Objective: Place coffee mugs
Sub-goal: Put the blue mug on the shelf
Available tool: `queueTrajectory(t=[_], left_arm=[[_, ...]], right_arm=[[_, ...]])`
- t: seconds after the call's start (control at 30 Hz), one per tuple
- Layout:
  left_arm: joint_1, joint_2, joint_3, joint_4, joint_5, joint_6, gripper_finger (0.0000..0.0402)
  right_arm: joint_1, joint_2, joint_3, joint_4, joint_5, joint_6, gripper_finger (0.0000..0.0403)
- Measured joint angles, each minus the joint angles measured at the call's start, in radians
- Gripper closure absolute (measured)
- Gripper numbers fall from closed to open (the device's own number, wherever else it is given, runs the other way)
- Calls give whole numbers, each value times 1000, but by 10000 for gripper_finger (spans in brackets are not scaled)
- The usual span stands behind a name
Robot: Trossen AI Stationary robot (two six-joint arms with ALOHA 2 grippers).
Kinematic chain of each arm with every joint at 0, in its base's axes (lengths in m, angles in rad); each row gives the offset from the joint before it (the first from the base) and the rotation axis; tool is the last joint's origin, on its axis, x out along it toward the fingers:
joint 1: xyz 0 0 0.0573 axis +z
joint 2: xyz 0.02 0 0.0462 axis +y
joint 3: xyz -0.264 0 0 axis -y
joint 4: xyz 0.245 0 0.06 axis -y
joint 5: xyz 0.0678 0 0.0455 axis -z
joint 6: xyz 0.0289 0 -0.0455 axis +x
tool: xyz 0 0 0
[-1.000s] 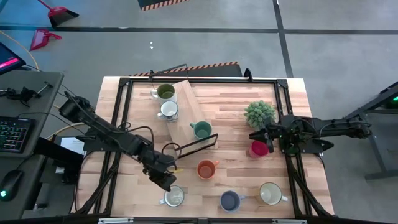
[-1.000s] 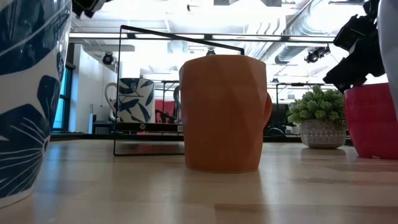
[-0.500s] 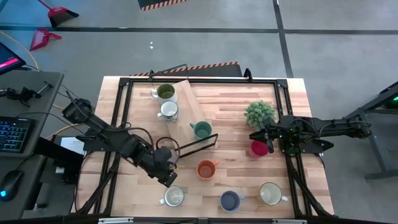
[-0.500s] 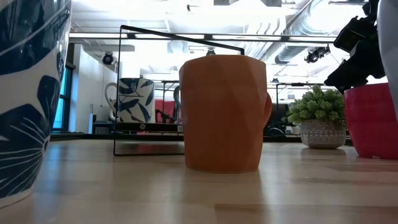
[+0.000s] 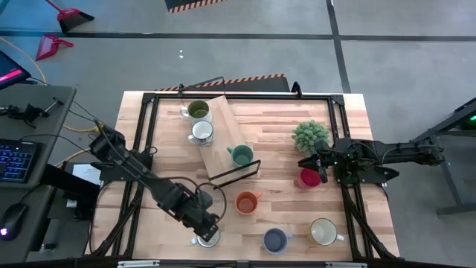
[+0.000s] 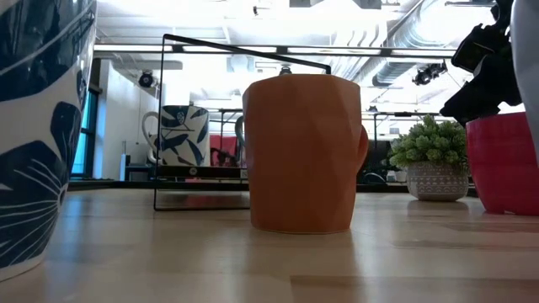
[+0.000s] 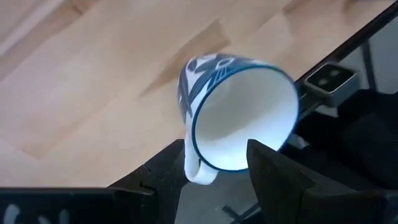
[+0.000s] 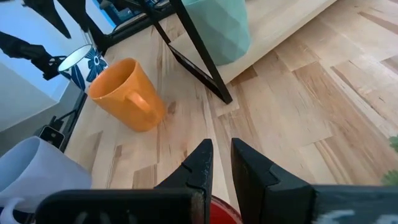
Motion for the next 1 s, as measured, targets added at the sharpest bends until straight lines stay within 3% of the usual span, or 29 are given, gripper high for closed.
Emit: queueTrajectory(t=[0.53, 1.0], left_arm=[[-12, 110, 0, -7, -10, 10, 241], [-9, 140, 0, 1, -27, 125, 241]], right_arm=[[0, 0, 0, 0, -3, 1, 364], [0, 0, 0, 0, -3, 0, 364]])
